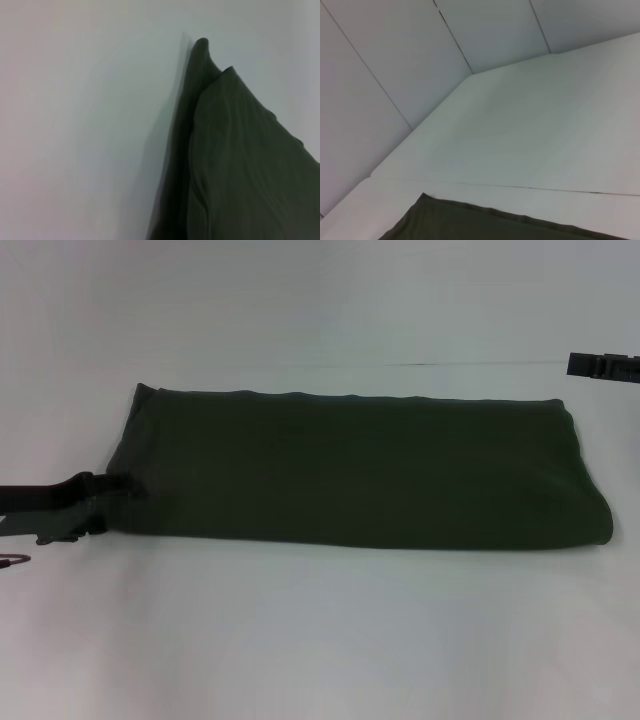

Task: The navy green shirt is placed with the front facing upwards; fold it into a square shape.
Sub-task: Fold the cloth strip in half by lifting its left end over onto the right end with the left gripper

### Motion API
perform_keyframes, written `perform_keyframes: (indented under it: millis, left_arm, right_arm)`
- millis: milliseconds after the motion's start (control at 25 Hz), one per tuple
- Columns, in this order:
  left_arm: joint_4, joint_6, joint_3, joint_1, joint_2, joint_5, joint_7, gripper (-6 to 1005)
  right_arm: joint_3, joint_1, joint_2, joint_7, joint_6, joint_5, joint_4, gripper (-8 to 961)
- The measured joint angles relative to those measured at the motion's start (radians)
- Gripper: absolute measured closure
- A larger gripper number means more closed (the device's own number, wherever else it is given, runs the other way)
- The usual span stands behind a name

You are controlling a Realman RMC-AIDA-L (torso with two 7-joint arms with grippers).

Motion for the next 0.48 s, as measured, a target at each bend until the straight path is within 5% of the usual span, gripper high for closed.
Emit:
perform_keyframes:
  millis: [480]
  left_arm:
    - [0.004,-0.002,0.000,-0.021,0.000,-0.002,0.015,124]
  right_arm:
    - [0.000,0.000,0.000,-0.001,0.006,0.000,0.000,44]
